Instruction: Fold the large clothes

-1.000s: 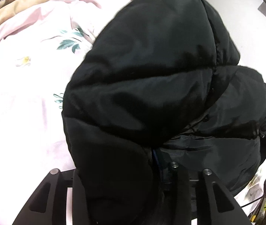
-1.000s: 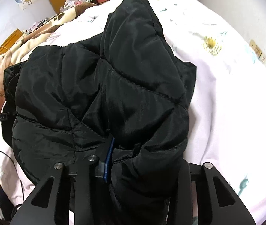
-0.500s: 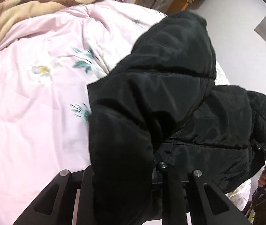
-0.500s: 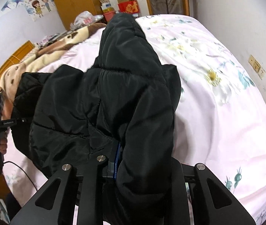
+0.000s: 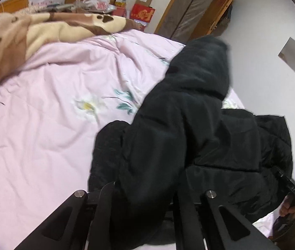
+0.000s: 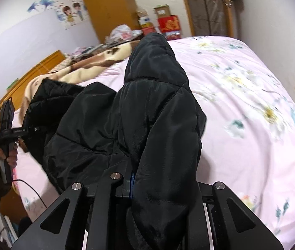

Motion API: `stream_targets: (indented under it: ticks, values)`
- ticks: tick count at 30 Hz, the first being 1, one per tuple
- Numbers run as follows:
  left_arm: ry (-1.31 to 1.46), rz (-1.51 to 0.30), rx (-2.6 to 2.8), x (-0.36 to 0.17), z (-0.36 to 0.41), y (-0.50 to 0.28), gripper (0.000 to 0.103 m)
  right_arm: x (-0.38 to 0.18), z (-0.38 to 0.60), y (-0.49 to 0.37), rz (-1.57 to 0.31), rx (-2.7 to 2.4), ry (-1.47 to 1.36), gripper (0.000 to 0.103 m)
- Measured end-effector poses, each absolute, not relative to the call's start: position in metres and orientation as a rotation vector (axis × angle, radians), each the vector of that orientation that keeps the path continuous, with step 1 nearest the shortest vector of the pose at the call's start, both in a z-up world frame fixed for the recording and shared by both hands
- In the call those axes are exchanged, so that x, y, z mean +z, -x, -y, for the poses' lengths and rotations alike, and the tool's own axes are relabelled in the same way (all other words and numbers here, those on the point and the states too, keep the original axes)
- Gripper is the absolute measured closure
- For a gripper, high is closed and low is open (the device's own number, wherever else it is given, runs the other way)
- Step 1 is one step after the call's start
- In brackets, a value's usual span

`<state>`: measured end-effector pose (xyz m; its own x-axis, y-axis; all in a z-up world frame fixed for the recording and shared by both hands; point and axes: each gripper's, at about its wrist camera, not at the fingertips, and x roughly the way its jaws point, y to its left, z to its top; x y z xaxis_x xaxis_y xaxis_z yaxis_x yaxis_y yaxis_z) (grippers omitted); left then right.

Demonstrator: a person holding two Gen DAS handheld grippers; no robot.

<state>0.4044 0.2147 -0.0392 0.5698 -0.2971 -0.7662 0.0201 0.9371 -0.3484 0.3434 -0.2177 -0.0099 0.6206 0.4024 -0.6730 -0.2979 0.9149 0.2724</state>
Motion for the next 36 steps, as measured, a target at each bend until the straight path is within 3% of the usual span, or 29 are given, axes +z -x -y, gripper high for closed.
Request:
stream_targets:
  ticks: [4,8,10,12,18,22,27,30,36]
  values:
    - [0.33,-1.021,-0.174,-0.072,-0.225,-0.413,0.093,-0.019,0.216,-0.342,-0.84,0.366,-0.147,0.084]
    - [0.244,-1.086,-0.168,-0.109,-0.207,-0.428,0.081,-0.035,0.22,-0.339,-0.903,0.314,-0.141,0.084]
    - [0.228,-1.146,-0.143,-0.131,-0.208,-0.435,0.067,-0.045,0.223,-0.34,-0.932,0.287,-0.131,0.083]
    - [0.241,-1.179,-0.123,-0.146,-0.213,-0.444,0.037,-0.058,0.228,-0.343,-0.962,0.265,-0.144,0.083]
    - [0.279,-1.338,-0.181,-0.185,-0.213,-0.463,0.011,-0.075,0.233,-0.352,-1.005,0.239,-0.147,0.079]
    - [0.446,-1.39,-0.202,-0.207,-0.217,-0.465,0.014,-0.08,0.228,-0.358,-1.011,0.222,-0.13,0.078]
    - [0.428,-1.371,-0.257,-0.188,-0.205,-0.458,0.068,-0.082,0.229,-0.358,-1.014,0.206,-0.143,0.077]
    - [0.42,-1.321,-0.258,-0.164,-0.201,-0.447,0.079,-0.081,0.225,-0.357,-1.012,0.193,-0.147,0.077]
    - [0.493,-1.134,-0.328,-0.1,-0.221,-0.419,0.085,-0.058,0.216,-0.343,-0.949,0.214,-0.158,0.083]
